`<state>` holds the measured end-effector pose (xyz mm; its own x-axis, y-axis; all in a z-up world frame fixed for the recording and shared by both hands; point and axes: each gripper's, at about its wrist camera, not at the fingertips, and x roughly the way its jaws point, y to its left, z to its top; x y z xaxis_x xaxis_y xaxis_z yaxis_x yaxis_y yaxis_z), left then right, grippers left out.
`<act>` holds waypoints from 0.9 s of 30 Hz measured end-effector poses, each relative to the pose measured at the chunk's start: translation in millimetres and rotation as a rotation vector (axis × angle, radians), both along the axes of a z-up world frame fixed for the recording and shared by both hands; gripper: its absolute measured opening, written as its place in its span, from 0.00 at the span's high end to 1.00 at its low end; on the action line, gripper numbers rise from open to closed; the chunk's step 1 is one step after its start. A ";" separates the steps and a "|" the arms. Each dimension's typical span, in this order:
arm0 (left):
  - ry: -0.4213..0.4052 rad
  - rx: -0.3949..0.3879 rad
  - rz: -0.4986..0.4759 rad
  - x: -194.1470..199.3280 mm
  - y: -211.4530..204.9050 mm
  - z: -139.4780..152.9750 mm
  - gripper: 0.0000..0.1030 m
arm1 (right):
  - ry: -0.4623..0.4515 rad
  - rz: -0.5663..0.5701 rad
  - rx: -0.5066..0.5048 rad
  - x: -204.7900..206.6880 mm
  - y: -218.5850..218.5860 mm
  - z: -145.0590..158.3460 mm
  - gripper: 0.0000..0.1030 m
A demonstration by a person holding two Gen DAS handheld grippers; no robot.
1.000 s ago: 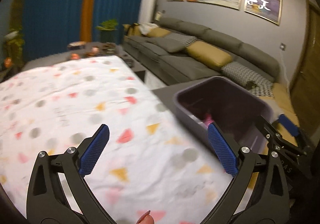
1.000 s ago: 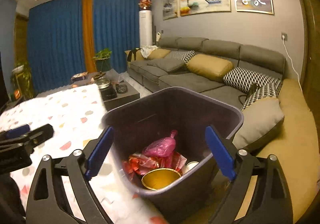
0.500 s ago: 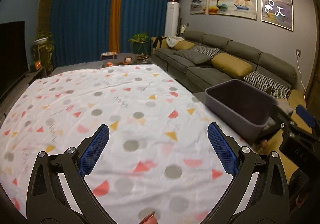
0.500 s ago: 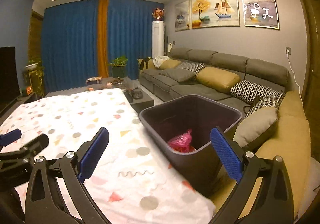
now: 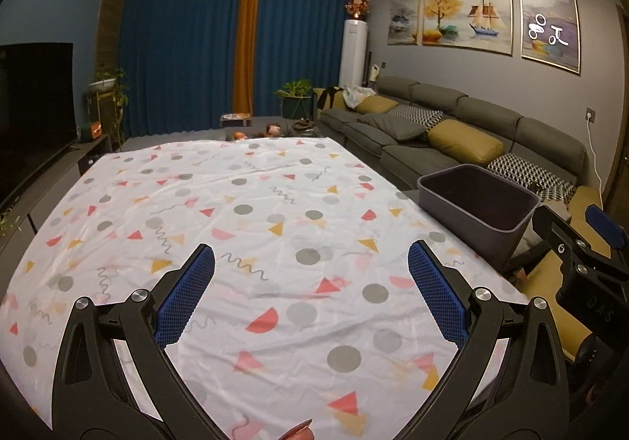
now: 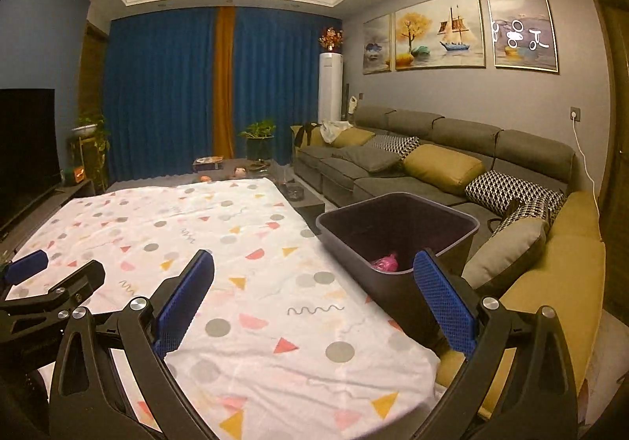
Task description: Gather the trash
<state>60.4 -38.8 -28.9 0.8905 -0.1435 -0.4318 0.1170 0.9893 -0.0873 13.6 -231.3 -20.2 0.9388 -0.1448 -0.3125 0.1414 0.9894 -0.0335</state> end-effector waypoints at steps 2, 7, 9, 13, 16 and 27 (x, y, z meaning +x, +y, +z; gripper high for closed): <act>-0.004 -0.003 0.003 -5.1 2.8 2.2 0.06 | -0.006 0.006 0.001 -4.7 3.3 2.4 0.05; -0.017 -0.017 0.019 -13.9 12.2 6.1 0.06 | -0.019 0.021 0.000 -9.5 10.7 6.4 0.05; -0.018 -0.024 0.025 -16.0 15.5 7.4 0.06 | -0.023 0.025 -0.002 -11.3 14.1 7.1 0.05; -0.021 -0.030 0.026 -17.9 18.7 8.4 0.06 | -0.026 0.029 -0.004 -11.4 18.7 7.8 0.05; -0.024 -0.030 0.023 -19.1 19.2 9.0 0.06 | -0.026 0.032 -0.003 -11.3 18.8 7.6 0.05; -0.028 -0.042 0.030 -22.2 23.2 12.0 0.06 | -0.029 0.038 -0.001 -13.6 21.7 8.4 0.05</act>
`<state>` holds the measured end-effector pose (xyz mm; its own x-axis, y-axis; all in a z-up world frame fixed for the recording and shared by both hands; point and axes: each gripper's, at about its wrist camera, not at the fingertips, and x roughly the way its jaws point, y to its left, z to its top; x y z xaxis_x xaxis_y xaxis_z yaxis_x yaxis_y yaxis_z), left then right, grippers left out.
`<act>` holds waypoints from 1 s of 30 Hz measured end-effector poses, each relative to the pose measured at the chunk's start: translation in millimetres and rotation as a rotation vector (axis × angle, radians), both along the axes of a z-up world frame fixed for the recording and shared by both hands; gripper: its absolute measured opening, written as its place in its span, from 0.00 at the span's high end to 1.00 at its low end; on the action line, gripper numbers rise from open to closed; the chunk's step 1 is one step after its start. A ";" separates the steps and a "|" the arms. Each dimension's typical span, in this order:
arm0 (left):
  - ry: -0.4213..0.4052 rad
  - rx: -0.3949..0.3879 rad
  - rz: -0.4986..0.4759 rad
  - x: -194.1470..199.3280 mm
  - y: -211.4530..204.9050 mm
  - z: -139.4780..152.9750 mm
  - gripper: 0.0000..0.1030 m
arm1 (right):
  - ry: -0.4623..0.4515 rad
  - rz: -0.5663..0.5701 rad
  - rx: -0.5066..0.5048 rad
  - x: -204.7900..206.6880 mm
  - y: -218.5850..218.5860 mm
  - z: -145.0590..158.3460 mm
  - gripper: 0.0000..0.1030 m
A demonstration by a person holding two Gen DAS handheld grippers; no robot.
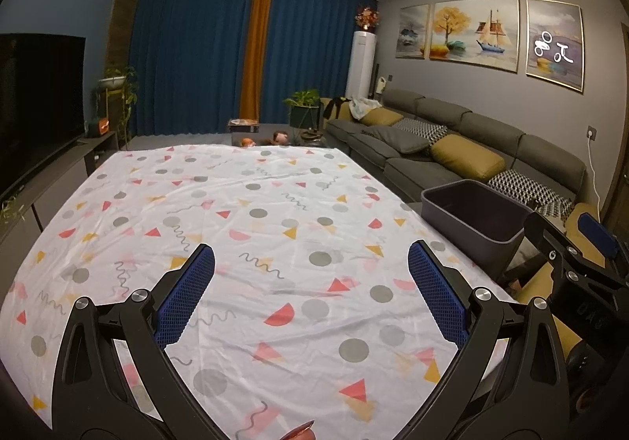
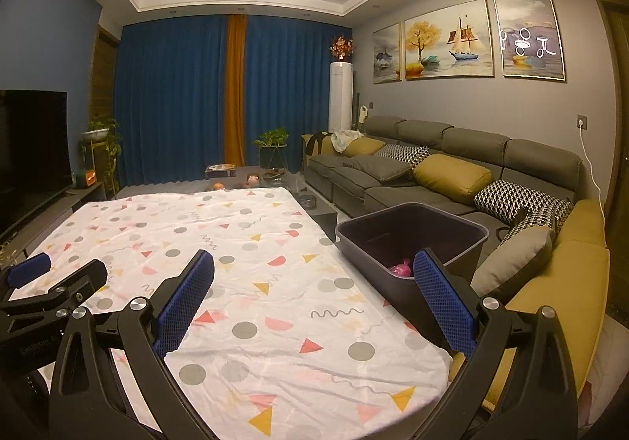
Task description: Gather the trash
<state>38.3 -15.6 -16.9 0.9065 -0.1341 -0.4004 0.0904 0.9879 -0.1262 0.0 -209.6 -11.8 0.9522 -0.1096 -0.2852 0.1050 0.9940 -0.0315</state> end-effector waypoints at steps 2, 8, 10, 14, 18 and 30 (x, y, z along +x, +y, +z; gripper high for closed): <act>-0.003 0.001 0.003 -0.8 -0.1 1.6 0.06 | 0.000 0.000 0.003 0.0 0.1 0.0 0.05; -0.009 -0.007 0.006 -2.6 2.0 4.5 0.06 | 0.000 0.000 0.003 -0.5 0.1 0.4 0.05; -0.011 -0.008 0.006 -3.1 1.9 5.6 0.06 | -0.002 0.000 0.004 -0.6 0.0 0.5 0.05; -0.013 -0.008 0.006 -4.3 2.3 5.9 0.06 | -0.003 -0.002 0.004 -1.1 0.1 0.7 0.05; -0.013 -0.008 0.006 -4.2 2.4 5.8 0.06 | -0.005 0.000 0.005 -1.6 -0.2 1.0 0.05; -0.013 -0.009 0.005 -4.2 2.5 5.6 0.06 | -0.008 -0.002 0.008 -1.7 -0.3 2.4 0.05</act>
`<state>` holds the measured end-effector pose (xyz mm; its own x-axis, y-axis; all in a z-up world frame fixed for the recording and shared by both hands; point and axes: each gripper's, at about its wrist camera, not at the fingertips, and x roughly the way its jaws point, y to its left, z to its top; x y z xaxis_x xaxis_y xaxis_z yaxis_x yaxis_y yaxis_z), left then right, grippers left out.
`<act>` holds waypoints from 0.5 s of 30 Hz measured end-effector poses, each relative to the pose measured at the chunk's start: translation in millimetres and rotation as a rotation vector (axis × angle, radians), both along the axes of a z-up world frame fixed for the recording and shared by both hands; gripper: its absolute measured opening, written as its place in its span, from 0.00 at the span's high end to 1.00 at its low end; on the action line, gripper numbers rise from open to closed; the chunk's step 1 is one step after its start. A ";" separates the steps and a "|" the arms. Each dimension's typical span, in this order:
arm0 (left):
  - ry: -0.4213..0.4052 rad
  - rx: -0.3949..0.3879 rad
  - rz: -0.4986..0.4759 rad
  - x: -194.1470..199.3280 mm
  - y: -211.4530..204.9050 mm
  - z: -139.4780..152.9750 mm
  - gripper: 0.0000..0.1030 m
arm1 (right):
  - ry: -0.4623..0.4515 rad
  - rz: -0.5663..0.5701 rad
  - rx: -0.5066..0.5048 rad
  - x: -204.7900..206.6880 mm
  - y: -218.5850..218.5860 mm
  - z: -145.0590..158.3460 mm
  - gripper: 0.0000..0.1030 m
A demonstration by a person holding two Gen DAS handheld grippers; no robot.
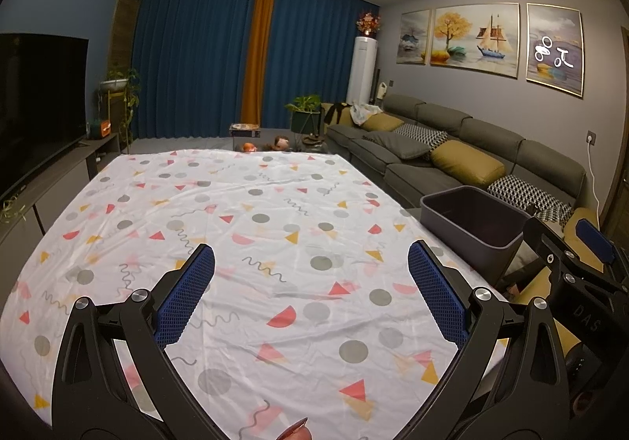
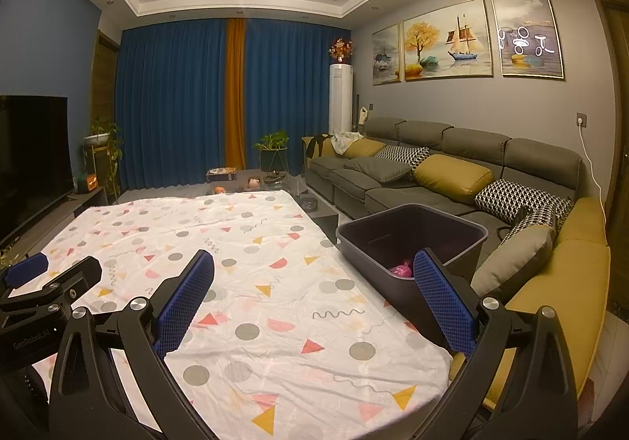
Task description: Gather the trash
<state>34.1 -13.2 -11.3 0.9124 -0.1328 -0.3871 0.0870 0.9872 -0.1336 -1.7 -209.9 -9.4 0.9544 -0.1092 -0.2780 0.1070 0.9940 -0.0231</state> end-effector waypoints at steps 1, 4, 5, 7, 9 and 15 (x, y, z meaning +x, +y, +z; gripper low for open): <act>0.000 0.000 0.000 -0.1 -0.1 0.0 0.06 | -0.001 0.000 0.001 0.1 0.3 0.4 0.05; -0.001 0.000 0.000 -0.5 -0.1 0.0 0.06 | -0.002 -0.001 0.004 -0.3 0.2 0.5 0.05; -0.001 0.000 0.000 -0.3 0.0 0.0 0.06 | -0.002 -0.001 0.004 0.0 0.7 0.6 0.05; -0.001 0.001 -0.001 -0.4 -0.2 -0.1 0.06 | -0.003 -0.002 0.004 -0.2 0.3 0.7 0.05; -0.001 0.001 0.000 -0.3 0.1 0.2 0.06 | -0.005 -0.003 0.006 -0.4 0.3 0.7 0.05; -0.001 -0.004 -0.002 -0.9 0.7 0.9 0.06 | -0.007 -0.004 0.008 -1.3 -0.3 0.7 0.05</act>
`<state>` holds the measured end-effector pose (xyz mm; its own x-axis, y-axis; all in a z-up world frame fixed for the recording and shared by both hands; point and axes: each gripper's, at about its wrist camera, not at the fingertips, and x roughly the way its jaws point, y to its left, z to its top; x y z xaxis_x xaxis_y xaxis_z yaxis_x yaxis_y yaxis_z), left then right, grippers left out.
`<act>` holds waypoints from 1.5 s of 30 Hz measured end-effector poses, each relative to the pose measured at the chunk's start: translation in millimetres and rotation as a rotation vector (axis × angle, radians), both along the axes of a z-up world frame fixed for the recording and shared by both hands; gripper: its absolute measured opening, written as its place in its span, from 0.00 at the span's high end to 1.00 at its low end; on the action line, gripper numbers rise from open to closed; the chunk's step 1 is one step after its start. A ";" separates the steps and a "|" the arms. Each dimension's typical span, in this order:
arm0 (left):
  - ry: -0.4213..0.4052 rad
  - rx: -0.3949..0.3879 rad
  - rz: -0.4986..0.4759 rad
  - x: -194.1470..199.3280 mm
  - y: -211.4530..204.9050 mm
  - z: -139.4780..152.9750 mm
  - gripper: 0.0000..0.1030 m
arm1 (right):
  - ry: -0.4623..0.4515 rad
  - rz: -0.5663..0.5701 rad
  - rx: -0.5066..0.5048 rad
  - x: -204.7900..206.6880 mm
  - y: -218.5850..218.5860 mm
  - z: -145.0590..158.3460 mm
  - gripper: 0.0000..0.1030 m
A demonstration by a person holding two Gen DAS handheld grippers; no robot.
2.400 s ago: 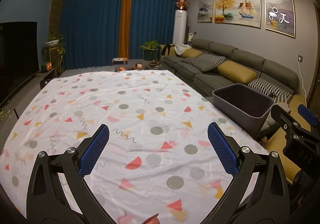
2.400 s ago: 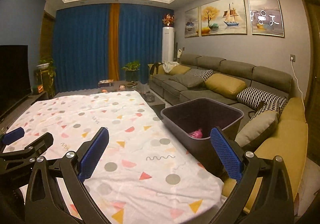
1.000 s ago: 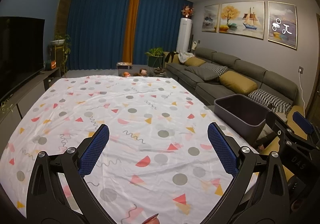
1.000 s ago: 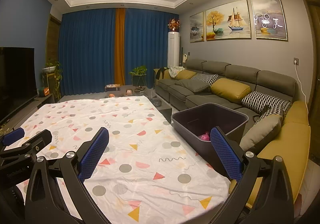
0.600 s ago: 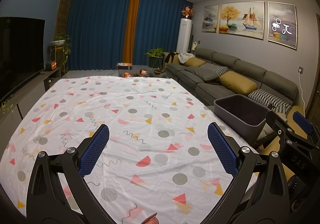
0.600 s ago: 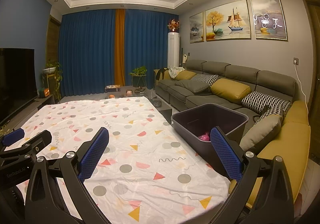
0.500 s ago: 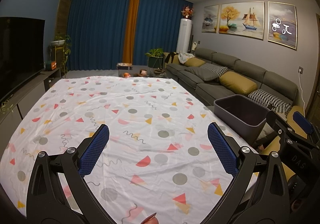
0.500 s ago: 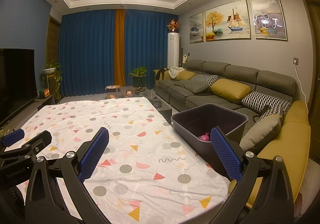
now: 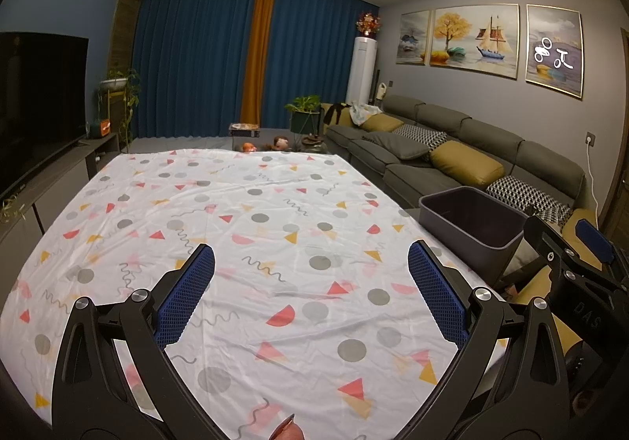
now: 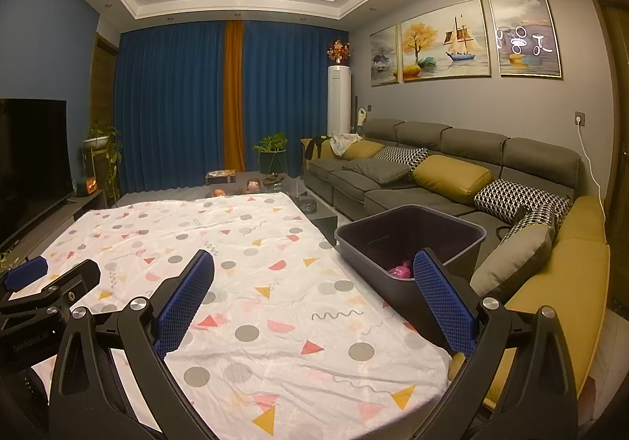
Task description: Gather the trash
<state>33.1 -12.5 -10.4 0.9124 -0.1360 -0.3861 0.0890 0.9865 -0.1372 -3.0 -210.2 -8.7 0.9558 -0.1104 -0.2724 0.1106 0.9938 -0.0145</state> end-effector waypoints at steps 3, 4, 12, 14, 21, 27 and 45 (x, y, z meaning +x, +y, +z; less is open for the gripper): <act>-0.001 -0.001 0.003 -0.7 0.8 1.1 0.06 | 0.000 0.000 -0.002 0.2 0.7 0.2 0.05; -0.002 -0.003 0.004 -1.3 1.1 2.0 0.06 | -0.001 0.000 -0.002 -0.2 0.4 0.0 0.05; -0.007 -0.007 0.004 -3.3 2.4 5.4 0.06 | -0.003 0.000 -0.002 -0.8 0.6 0.1 0.05; -0.007 -0.005 0.008 -3.5 2.6 5.8 0.06 | -0.003 0.001 -0.001 -0.8 0.2 0.1 0.05; -0.007 -0.006 0.003 -3.3 3.5 6.7 0.06 | -0.005 0.000 0.001 -0.8 1.6 1.7 0.05; -0.012 -0.003 0.002 -3.0 3.5 8.2 0.06 | -0.007 0.000 -0.001 -0.8 1.3 2.0 0.05; -0.016 -0.001 -0.009 -3.6 0.1 12.2 0.06 | -0.012 -0.001 0.002 -0.9 2.3 5.6 0.05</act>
